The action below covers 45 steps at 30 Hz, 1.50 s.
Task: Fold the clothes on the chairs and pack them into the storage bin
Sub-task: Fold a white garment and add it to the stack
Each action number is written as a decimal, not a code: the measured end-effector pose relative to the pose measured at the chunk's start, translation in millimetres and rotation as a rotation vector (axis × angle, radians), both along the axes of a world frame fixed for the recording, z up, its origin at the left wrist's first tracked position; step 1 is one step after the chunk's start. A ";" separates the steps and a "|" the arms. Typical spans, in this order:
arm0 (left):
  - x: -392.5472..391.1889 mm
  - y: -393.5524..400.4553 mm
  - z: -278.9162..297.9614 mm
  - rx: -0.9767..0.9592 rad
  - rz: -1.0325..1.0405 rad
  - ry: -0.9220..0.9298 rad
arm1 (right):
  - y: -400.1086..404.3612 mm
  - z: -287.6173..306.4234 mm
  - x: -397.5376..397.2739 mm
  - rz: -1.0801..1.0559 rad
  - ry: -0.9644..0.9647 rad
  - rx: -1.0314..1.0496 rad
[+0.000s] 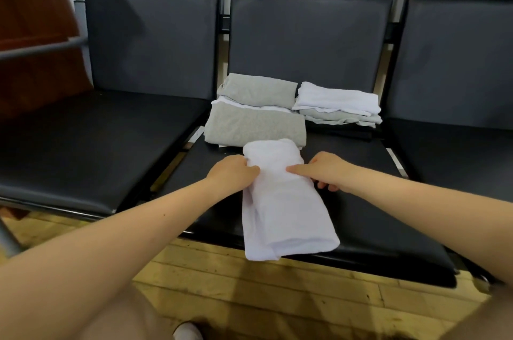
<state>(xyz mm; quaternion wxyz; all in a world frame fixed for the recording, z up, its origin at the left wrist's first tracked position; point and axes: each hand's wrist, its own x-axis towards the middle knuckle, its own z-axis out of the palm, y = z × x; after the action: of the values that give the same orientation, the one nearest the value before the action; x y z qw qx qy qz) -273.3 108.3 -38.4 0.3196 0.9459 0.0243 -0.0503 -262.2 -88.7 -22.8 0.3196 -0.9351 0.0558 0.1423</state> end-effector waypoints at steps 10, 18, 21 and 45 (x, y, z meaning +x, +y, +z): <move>7.3 3.8 13.9 -0.239 0.023 0.085 | 34.0 3.5 -8.6 -0.004 -0.036 0.636; 23.9 20.6 53.2 -0.581 0.134 0.052 | 28.2 51.9 26.4 -0.020 -0.149 1.040; 33.4 25.0 48.8 -0.685 0.090 0.267 | 23.4 56.1 35.3 0.018 -0.066 1.162; 101.1 -6.0 56.5 -1.498 0.353 -0.274 | -8.4 19.3 87.1 0.009 0.079 1.200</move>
<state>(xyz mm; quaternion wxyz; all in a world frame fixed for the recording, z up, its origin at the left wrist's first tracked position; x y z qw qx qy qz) -172.2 102.2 18.1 0.8764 0.4579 0.0943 0.1155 -175.2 -97.1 -3.5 0.7888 -0.5856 -0.0267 0.1848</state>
